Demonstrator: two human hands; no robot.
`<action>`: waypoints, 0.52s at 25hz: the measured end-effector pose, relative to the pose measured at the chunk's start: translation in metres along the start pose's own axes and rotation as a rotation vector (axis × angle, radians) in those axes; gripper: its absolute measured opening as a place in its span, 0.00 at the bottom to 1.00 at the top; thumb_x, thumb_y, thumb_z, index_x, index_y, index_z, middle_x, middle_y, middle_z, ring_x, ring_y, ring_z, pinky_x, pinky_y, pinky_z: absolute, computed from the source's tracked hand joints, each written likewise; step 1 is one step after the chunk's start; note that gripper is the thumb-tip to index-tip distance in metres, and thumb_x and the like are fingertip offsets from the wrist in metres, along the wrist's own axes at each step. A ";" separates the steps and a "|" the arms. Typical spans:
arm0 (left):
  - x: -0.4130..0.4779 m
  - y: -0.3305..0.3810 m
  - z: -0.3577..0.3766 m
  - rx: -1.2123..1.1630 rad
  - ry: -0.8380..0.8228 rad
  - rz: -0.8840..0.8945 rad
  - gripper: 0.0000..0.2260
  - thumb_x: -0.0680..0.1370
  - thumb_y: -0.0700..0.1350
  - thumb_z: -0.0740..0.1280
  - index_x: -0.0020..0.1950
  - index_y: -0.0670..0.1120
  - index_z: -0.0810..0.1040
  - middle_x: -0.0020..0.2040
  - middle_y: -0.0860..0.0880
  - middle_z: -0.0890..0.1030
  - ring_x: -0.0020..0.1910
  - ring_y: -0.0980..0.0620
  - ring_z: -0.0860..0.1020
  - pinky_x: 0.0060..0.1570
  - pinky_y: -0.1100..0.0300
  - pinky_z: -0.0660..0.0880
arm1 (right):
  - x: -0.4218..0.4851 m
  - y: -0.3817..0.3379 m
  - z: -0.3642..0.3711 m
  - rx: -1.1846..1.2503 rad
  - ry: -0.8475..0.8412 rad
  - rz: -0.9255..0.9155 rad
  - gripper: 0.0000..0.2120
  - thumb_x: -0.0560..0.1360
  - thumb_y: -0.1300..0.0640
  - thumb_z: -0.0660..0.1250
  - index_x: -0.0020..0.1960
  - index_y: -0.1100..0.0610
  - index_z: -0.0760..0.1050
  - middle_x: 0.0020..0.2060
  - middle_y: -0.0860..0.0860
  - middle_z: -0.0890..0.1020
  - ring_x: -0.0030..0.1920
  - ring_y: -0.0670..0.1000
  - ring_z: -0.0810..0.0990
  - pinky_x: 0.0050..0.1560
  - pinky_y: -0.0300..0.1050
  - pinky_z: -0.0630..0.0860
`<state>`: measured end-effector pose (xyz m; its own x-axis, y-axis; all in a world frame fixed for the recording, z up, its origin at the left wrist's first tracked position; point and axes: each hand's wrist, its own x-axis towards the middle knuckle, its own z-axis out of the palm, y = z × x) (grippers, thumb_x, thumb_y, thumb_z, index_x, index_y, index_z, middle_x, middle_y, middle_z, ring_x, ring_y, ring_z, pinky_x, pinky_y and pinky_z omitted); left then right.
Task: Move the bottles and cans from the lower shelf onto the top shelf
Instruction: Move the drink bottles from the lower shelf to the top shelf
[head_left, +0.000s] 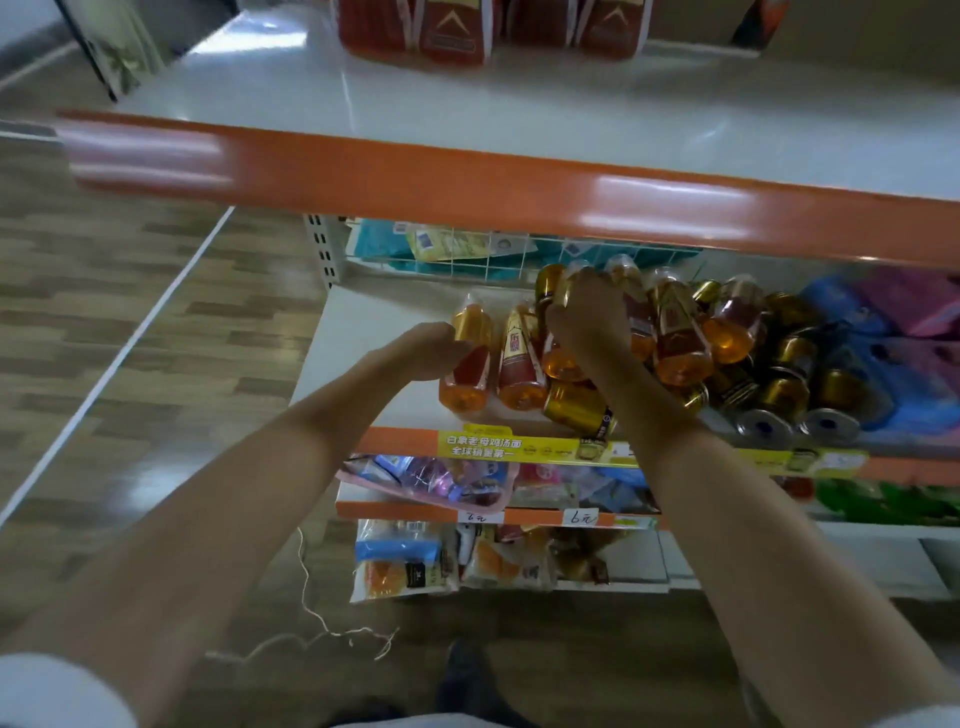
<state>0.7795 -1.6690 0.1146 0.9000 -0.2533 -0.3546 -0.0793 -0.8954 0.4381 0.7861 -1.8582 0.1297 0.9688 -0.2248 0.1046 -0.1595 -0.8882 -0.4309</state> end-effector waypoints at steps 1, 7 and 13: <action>0.007 0.003 0.000 -0.040 -0.014 -0.009 0.13 0.85 0.47 0.55 0.46 0.42 0.73 0.43 0.50 0.73 0.37 0.54 0.71 0.31 0.68 0.65 | 0.006 0.004 0.000 -0.048 -0.010 0.021 0.17 0.73 0.54 0.67 0.57 0.62 0.75 0.55 0.60 0.78 0.57 0.59 0.78 0.52 0.55 0.81; 0.030 0.015 0.007 -0.046 0.040 0.074 0.09 0.84 0.45 0.57 0.51 0.42 0.74 0.47 0.44 0.78 0.44 0.48 0.77 0.45 0.58 0.76 | 0.012 0.009 0.011 -0.253 -0.002 0.087 0.30 0.73 0.45 0.71 0.70 0.57 0.68 0.68 0.62 0.69 0.67 0.62 0.70 0.60 0.56 0.73; 0.046 0.001 0.014 -0.214 0.121 0.057 0.06 0.79 0.47 0.66 0.49 0.46 0.72 0.43 0.48 0.76 0.45 0.49 0.77 0.36 0.62 0.71 | 0.008 -0.003 0.024 -0.290 -0.010 0.185 0.43 0.70 0.40 0.73 0.73 0.62 0.61 0.68 0.64 0.69 0.67 0.64 0.69 0.65 0.60 0.69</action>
<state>0.8146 -1.6863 0.0871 0.9423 -0.2445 -0.2286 -0.0509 -0.7798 0.6240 0.7986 -1.8479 0.1100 0.9200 -0.3898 0.0392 -0.3784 -0.9101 -0.1689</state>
